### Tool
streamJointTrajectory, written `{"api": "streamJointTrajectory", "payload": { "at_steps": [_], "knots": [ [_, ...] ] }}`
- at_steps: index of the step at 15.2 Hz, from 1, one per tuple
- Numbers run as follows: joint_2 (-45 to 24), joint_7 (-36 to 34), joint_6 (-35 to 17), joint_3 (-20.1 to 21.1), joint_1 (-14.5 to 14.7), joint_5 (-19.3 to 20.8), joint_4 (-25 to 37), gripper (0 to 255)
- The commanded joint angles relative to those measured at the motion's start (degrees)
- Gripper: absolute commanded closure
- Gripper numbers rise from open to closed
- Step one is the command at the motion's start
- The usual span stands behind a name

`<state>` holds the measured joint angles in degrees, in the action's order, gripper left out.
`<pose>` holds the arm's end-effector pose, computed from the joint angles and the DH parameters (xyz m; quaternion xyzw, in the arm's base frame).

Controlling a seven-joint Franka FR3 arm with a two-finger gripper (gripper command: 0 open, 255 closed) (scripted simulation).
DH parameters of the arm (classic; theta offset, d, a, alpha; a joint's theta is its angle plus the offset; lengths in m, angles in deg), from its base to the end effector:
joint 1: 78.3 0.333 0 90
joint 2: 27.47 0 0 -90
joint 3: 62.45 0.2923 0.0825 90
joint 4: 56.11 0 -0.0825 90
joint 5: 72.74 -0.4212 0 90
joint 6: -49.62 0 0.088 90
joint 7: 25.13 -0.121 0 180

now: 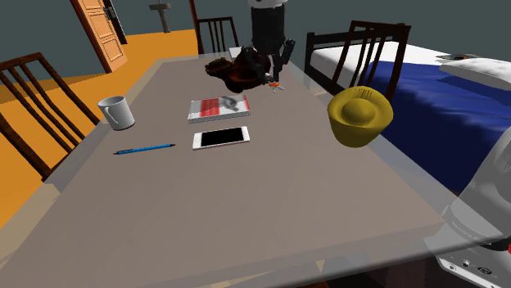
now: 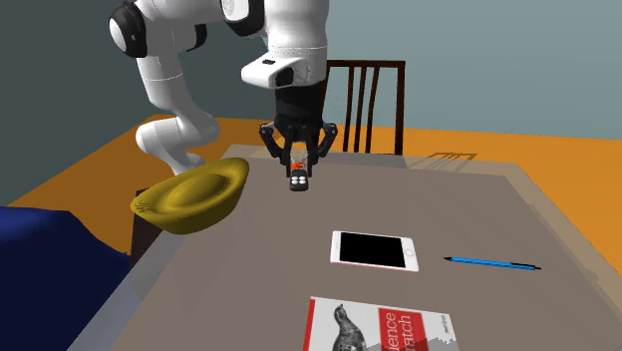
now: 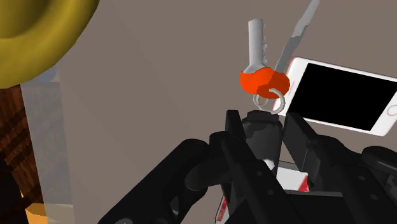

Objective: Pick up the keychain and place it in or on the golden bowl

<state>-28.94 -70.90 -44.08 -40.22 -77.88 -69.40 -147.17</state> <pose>0.5613 0.2244 0.5690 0.9797 -0.1989 0.0229 0.0138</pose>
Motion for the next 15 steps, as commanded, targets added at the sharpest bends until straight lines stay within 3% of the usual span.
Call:
{"api": "streamJointTrajectory", "payload": {
  "at_steps": [1, 8, 15],
  "knots": [
    [4.6, 2.3, -0.7, -1.0, -1.2, -1.7, -4.8, 255],
    [19.3, 11.0, -1.3, -6.5, -3.5, -5.6, -19.4, 255],
    [31.7, 19.1, 0.6, -12.8, -4.8, -5.9, -29.9, 255]
  ]
}}
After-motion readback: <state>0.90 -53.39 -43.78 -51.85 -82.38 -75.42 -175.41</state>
